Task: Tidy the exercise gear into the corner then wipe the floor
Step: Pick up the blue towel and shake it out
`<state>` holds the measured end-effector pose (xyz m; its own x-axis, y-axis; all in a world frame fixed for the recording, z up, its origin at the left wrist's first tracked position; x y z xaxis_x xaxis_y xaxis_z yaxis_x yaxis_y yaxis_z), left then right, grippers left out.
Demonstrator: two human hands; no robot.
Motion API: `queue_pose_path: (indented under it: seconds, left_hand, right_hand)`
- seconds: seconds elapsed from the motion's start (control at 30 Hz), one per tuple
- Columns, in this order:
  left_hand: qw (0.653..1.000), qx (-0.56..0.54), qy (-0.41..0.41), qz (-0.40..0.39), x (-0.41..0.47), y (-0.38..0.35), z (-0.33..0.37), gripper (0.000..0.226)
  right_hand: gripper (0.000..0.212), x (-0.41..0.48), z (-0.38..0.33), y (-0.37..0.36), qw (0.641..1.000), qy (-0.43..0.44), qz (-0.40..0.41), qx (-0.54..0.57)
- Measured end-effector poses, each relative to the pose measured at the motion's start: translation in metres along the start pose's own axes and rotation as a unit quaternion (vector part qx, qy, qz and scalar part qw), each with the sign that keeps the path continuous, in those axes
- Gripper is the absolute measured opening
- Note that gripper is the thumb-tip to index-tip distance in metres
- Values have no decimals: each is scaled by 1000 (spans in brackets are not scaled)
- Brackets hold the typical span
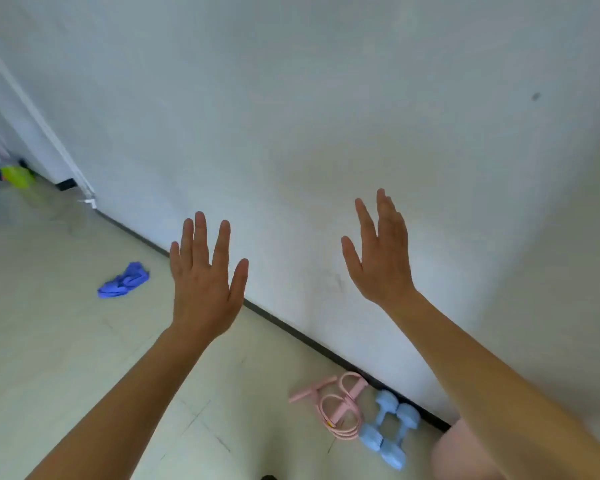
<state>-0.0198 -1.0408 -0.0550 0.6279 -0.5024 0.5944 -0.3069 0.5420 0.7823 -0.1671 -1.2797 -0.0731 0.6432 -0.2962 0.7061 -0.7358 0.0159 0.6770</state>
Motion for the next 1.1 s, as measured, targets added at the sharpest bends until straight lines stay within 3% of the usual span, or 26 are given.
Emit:
queue_pose_path:
  seconds: [0.17, 0.37, 0.5, 0.77, 1.1]
  left_hand:
    - [988, 103, 113, 12, -51, 72, -160, 63]
    - [955, 162, 247, 1, -115, 133, -336, 66]
    - [939, 185, 288, -15, -131, 154, -435, 67]
    - [938, 191, 288, -32, -87, 140, -560, 65]
    - [923, 213, 312, -75, 40, 50, -760, 65]
  right_hand:
    - [62, 37, -161, -84, 987, 138, -48, 63]
    - [63, 61, -345, -191, 964, 221, -101, 106]
    - [65, 77, -449, -256, 946, 271, -132, 117]
    - [69, 125, -532, -357, 940, 263, -154, 153]
    - [66, 253, -599, -579, 933, 261, -184, 169]
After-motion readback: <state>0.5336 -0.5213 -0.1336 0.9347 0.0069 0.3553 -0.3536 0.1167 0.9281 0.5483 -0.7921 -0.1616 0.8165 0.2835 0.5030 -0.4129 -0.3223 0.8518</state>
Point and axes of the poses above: each hand's wrist, its own x-axis towards the middle knuckle, its own y-axis out of the back of the hand, z = x × y, the point moved 6 cm from there along x, towards the middle knuckle, and after that the axes turned 8 degrees about y, right-handed, at the moved point
